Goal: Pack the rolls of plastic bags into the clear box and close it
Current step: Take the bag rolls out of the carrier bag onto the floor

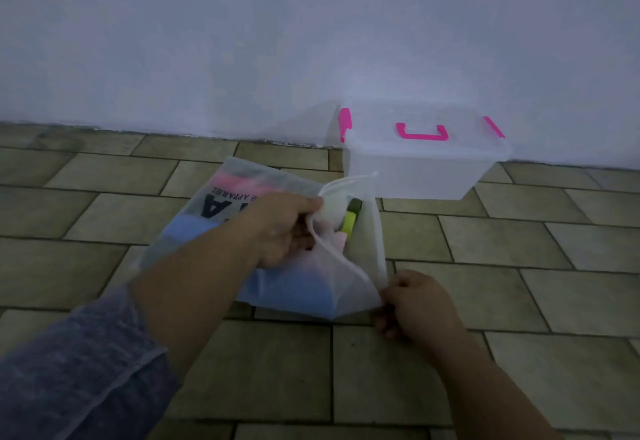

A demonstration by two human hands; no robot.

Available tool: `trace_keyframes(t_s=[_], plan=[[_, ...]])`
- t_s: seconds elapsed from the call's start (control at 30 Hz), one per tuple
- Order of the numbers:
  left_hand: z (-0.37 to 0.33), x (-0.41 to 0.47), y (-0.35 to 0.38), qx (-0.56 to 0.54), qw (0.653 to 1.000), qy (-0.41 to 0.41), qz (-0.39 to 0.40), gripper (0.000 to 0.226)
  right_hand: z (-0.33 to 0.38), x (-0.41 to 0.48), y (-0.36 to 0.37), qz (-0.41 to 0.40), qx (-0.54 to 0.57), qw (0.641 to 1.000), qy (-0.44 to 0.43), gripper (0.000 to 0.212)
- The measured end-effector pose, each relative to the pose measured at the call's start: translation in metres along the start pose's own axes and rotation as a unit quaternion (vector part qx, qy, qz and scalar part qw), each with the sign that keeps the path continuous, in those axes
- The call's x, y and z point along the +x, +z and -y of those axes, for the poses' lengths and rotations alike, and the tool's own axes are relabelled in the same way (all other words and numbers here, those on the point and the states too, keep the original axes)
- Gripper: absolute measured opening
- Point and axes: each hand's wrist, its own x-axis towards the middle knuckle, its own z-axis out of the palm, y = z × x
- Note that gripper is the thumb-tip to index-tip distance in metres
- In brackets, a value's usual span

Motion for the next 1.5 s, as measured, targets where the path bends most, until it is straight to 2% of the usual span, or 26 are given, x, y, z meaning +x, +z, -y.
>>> trace_keyframes(t_s=[0.03,0.1,0.17,0.2,0.23,0.27,0.3,0.37,0.43,0.47,0.53,0.6,0.67,0.8,0.9,0.97,1.03,1.13,1.27,1.37,1.43,1.5], plan=[[-0.003,-0.001,-0.005,-0.049,0.999,-0.014,0.008,0.021,0.001,0.004,-0.007,-0.014,-0.017,1.000,-0.005,0.014],[-0.005,-0.004,-0.006,-0.053,0.998,-0.021,0.007,0.024,0.006,0.012,-0.018,-0.043,-0.064,0.997,-0.019,0.014],[-0.004,-0.007,-0.001,0.006,1.000,0.007,-0.016,0.017,0.014,0.017,-0.025,-0.083,-0.150,0.983,-0.067,0.008],[-0.006,-0.008,0.002,0.042,0.998,0.033,-0.022,0.015,0.018,0.016,-0.026,-0.116,-0.174,0.972,-0.104,0.013],[-0.008,-0.009,0.003,0.095,0.993,0.071,-0.017,0.022,0.020,0.012,-0.023,-0.141,-0.172,0.963,-0.153,0.021],[-0.012,-0.010,0.002,0.192,0.974,0.123,-0.006,0.036,0.024,0.005,-0.019,-0.149,-0.155,0.953,-0.215,0.026],[-0.016,-0.011,0.001,0.316,0.931,0.181,0.008,0.052,0.027,-0.003,-0.013,-0.135,-0.148,0.939,-0.279,0.026],[-0.019,-0.013,0.001,0.536,0.799,0.273,0.016,0.078,0.025,-0.018,-0.001,-0.057,-0.187,0.918,-0.345,0.027],[-0.012,-0.015,0.000,0.652,0.689,0.316,0.021,0.090,0.014,-0.024,0.007,-0.003,-0.224,0.906,-0.359,0.031],[-0.004,-0.016,-0.002,0.691,0.642,0.332,0.017,0.092,0.008,-0.024,0.007,0.008,-0.216,0.908,-0.360,0.025],[0.013,-0.014,-0.011,0.749,0.569,0.338,-0.016,0.094,0.002,-0.022,0.003,0.029,-0.182,0.924,-0.336,0.011],[0.028,-0.009,-0.023,0.787,0.530,0.311,-0.057,0.098,0.002,-0.018,0.000,0.040,-0.146,0.946,-0.286,0.007],[0.037,-0.004,-0.031,0.801,0.531,0.272,-0.061,0.102,0.013,-0.009,-0.002,0.029,-0.114,0.970,-0.215,0.004],[0.051,0.001,-0.034,0.775,0.594,0.211,-0.040,0.107,0.051,0.014,0.012,0.072,-0.119,0.986,-0.097,0.018],[0.060,0.000,-0.033,0.759,0.614,0.211,-0.055,0.103,0.070,0.024,0.024,0.066,-0.098,0.992,-0.041,0.021],[0.062,-0.001,-0.034,0.746,0.625,0.222,-0.060,0.098,0.075,0.025,0.023,0.068,0.009,0.998,0.014,0.014],[0.064,0.000,-0.034,0.735,0.632,0.234,-0.069,0.095,0.077,0.022,0.019,0.098,0.150,0.982,0.065,0.008],[0.067,0.002,-0.034,0.727,0.635,0.248,-0.082,0.098,0.071,0.022,0.015,0.121,0.237,0.963,0.052,0.007],[0.067,0.003,-0.034,0.722,0.638,0.252,-0.089,0.100,0.058,0.029,0.021,0.102,0.235,0.966,0.033,0.023],[0.065,0.002,-0.033,0.719,0.644,0.246,-0.087,0.102,0.057,0.033,0.025,0.098,0.240,0.966,0.024,0.026],[0.064,0.001,-0.033,0.714,0.648,0.248,-0.087,0.102,0.057,0.034,0.021,0.071,0.231,0.970,-0.016,0.026],[0.064,0.001,-0.034,0.712,0.651,0.248,-0.088,0.103,0.056,0.033,0.004,0.012,0.156,0.984,-0.091,0.028]])
